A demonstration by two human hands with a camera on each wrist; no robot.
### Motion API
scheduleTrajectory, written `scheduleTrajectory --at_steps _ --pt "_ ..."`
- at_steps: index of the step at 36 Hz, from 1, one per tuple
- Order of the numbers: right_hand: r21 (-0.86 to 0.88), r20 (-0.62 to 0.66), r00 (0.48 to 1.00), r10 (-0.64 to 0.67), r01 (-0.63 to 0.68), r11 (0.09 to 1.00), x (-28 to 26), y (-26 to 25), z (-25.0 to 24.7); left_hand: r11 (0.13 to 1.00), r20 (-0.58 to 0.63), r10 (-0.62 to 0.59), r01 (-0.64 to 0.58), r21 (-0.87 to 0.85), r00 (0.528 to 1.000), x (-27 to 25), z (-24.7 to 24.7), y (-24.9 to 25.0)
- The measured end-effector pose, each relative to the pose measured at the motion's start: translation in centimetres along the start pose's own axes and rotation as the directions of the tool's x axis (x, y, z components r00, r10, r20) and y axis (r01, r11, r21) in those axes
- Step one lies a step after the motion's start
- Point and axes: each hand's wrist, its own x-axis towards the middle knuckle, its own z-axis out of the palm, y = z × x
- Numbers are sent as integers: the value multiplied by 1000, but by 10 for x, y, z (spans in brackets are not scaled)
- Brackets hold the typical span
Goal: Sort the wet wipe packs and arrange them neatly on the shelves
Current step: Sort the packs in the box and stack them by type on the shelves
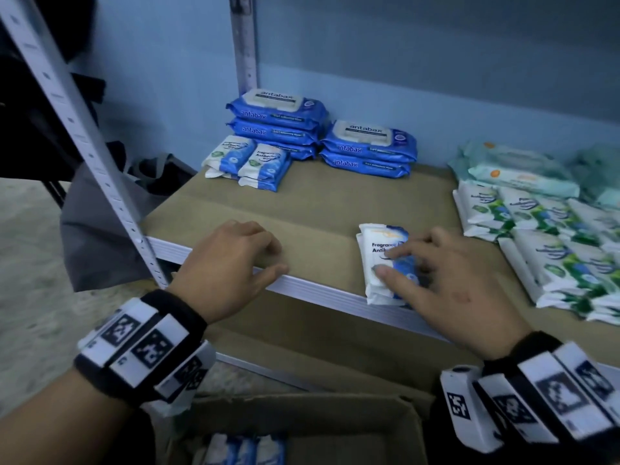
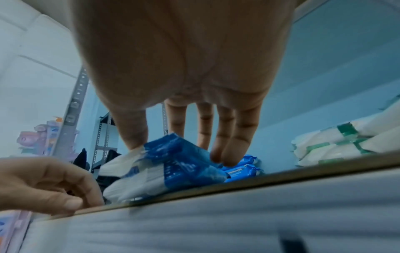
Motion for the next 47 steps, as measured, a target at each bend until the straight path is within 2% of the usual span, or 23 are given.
scheduleTrajectory --at_steps 8,14,21,29,34,47 --pt "-72 143 985 -98 109 991 -11 9 -12 999 -13 11 -11 -32 1000 -1 4 -4" --pt "-101 98 992 -84 94 990 -4 3 -5 999 13 -6 7 -46 1000 -5 1 -13" --pt "-117 93 995 -29 40 992 9 -8 -5 992 50 -123 124 -14 991 -7 -11 -37" --pt "-305 239 970 47 29 952 54 -35 5 981 110 -193 195 -2 975 -7 -21 -53" --pt "-319 266 960 91 -2 948 86 -51 19 974 125 -224 228 -12 966 -9 -28 -62" --pt "-454 309 941 133 23 891 165 -86 55 963 130 -261 268 -39 957 -8 -31 -61"
